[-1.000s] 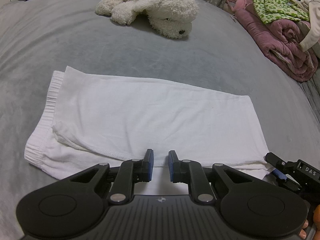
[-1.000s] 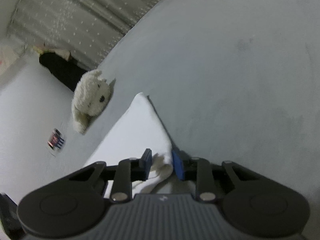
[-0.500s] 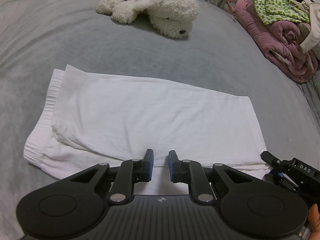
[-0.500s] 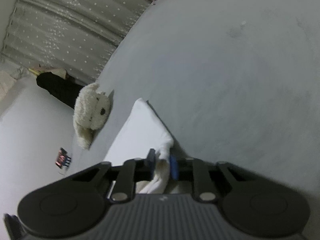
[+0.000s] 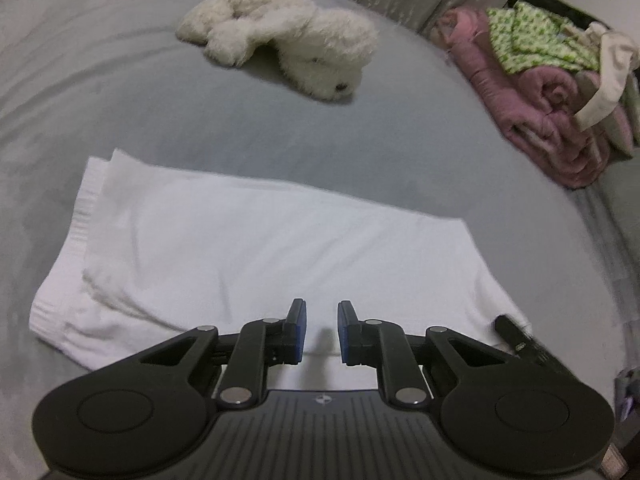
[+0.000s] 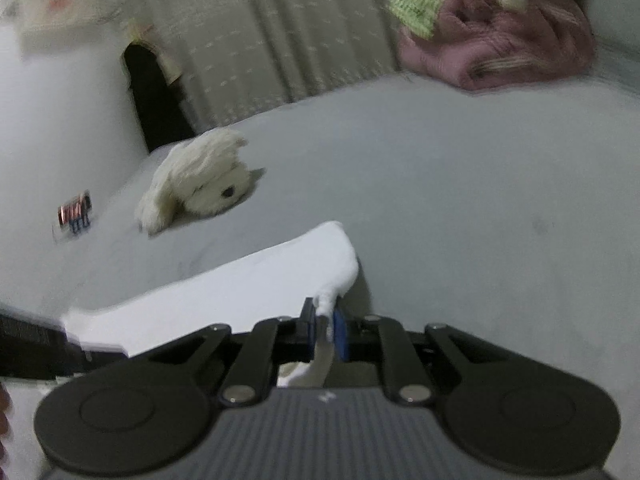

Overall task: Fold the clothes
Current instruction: 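Lift the white garment edge with the right gripper toward the left gripper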

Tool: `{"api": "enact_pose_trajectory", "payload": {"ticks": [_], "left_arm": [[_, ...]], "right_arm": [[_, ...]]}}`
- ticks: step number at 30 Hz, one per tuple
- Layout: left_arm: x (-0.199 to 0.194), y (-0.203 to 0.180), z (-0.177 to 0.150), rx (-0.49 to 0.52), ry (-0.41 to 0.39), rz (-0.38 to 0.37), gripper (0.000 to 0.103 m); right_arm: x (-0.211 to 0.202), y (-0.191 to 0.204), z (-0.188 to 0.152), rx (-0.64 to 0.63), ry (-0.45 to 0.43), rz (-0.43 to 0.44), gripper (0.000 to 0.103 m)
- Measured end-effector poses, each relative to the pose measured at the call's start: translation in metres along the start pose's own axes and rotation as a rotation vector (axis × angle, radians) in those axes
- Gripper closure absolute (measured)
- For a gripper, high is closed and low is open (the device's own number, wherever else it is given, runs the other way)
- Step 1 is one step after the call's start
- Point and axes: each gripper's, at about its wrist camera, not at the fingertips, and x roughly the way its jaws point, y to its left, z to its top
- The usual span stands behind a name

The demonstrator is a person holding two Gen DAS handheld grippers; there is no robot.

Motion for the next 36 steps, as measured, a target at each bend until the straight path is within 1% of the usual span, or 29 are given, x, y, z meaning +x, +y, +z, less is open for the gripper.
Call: {"api": "enact_pose_trajectory", "payload": {"ticks": [4, 9, 10, 11, 12, 15, 18, 21, 22, 23, 25, 28, 30, 33, 35, 36], "left_arm": [[-0.002, 0.002, 0.001, -0.030, -0.008, -0.094, 0.088], [0.001, 0.008, 0.004, -0.059, -0.017, -0.152, 0.088], [0.002, 0.010, 0.005, -0.072, -0.018, -0.165, 0.087], [0.003, 0.012, 0.006, -0.088, -0.017, -0.180, 0.083], [0.004, 0.014, 0.007, -0.099, -0.018, -0.195, 0.082], [0.011, 0.020, 0.007, -0.139, -0.011, -0.250, 0.080], [0.020, 0.030, 0.006, -0.217, 0.011, -0.297, 0.080], [0.025, 0.038, 0.007, -0.278, 0.019, -0.326, 0.078], [0.027, 0.041, 0.007, -0.298, 0.023, -0.329, 0.076], [0.029, 0.044, 0.007, -0.315, 0.029, -0.329, 0.071], [0.034, 0.047, 0.008, -0.337, 0.031, -0.333, 0.068], [0.039, 0.052, 0.009, -0.366, 0.033, -0.362, 0.067], [0.040, 0.054, 0.010, -0.376, 0.032, -0.363, 0.067], [0.042, 0.058, 0.010, -0.389, 0.028, -0.366, 0.072], [0.042, 0.059, 0.010, -0.394, 0.021, -0.371, 0.098], [0.042, 0.060, 0.010, -0.393, 0.017, -0.369, 0.098]], "right_arm": [[-0.002, 0.034, -0.010, -0.186, -0.034, -0.011, 0.093], [0.002, 0.072, -0.027, -0.351, -0.047, 0.013, 0.093], [0.002, 0.080, -0.030, -0.384, -0.049, 0.018, 0.093], [0.003, 0.087, -0.034, -0.417, -0.052, 0.023, 0.093], [0.004, 0.095, -0.037, -0.450, -0.054, 0.027, 0.093], [0.006, 0.118, -0.048, -0.549, -0.062, 0.042, 0.093], [0.009, 0.141, -0.058, -0.648, -0.069, 0.057, 0.093], [0.008, 0.153, -0.060, -0.667, -0.075, 0.062, 0.093], [0.008, 0.155, -0.060, -0.669, -0.080, 0.062, 0.093], [0.008, 0.158, -0.059, -0.672, -0.088, 0.060, 0.093], [0.006, 0.161, -0.057, -0.682, -0.098, 0.063, 0.093], [0.002, 0.165, -0.056, -0.702, -0.108, 0.078, 0.093], [0.000, 0.168, -0.056, -0.712, -0.113, 0.085, 0.093], [-0.004, 0.166, -0.053, -0.705, -0.116, 0.097, 0.094], [-0.007, 0.163, -0.051, -0.702, -0.122, 0.112, 0.094], [-0.009, 0.163, -0.050, -0.704, -0.125, 0.118, 0.094]]}}
